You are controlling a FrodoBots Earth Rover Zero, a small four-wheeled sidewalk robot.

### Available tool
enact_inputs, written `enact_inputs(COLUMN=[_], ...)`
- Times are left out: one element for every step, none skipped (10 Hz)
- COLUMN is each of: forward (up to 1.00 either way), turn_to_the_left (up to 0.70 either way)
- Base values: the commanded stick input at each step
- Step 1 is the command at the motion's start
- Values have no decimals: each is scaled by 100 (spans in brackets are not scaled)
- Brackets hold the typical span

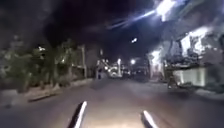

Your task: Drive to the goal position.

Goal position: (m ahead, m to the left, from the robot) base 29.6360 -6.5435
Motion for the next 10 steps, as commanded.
enact_inputs(forward=[100,100,100,100,100,100,100,100,100,100], turn_to_the_left=[-38,-38,-24,-2,2,2,-18,-31,0,2])
